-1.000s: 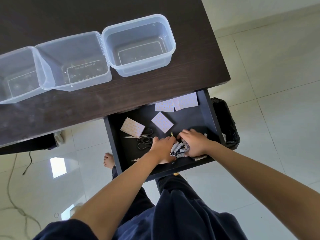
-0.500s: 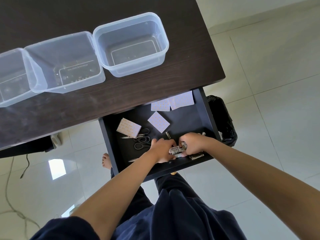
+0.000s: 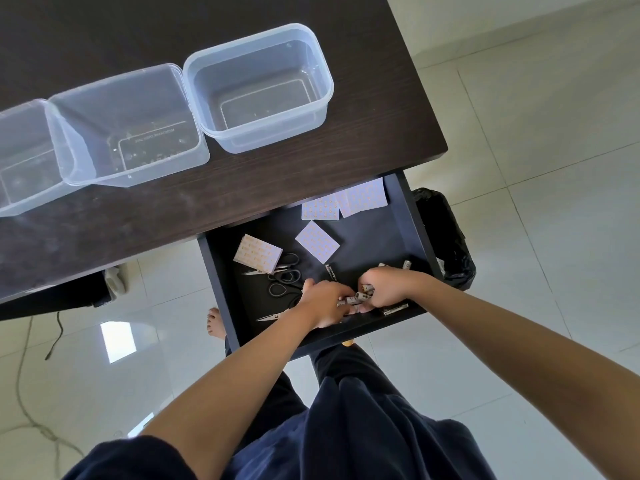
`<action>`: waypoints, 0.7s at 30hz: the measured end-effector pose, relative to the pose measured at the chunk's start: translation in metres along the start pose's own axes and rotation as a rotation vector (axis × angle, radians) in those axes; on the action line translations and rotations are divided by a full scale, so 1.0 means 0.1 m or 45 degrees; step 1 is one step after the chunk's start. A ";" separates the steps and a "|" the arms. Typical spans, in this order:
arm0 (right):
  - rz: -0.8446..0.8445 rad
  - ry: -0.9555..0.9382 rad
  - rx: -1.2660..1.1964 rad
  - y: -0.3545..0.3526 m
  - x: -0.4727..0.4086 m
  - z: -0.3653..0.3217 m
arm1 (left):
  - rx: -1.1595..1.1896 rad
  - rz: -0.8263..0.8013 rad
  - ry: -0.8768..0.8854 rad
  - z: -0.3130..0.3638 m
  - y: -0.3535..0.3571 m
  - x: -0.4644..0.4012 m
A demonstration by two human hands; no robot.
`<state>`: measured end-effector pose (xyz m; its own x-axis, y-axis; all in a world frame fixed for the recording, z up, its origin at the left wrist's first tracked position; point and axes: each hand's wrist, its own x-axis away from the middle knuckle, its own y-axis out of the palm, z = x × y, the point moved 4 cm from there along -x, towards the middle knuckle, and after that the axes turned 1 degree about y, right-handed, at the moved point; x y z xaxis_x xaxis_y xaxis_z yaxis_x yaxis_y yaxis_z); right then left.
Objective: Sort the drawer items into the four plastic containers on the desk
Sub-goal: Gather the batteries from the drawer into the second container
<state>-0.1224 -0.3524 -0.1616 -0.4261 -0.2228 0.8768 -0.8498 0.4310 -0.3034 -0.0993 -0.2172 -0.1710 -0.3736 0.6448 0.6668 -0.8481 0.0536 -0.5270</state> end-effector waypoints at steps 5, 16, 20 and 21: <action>-0.022 -0.027 -0.037 0.00 0.02 -0.02 | 0.046 0.046 -0.007 -0.05 -0.01 0.09; 0.039 -0.036 -0.182 -0.05 0.04 0.01 | 0.176 0.021 -0.022 -0.06 -0.02 0.17; 0.057 -0.025 -0.181 -0.06 0.03 0.03 | 0.452 0.040 -0.025 -0.04 0.01 0.24; 0.049 -0.018 -0.186 -0.06 0.03 0.03 | 0.500 0.049 -0.024 -0.03 0.00 0.25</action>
<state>-0.1195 -0.3584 -0.1584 -0.4626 -0.2159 0.8599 -0.7791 0.5620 -0.2780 -0.1076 -0.1983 -0.1561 -0.4117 0.6262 0.6621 -0.9111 -0.2682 -0.3129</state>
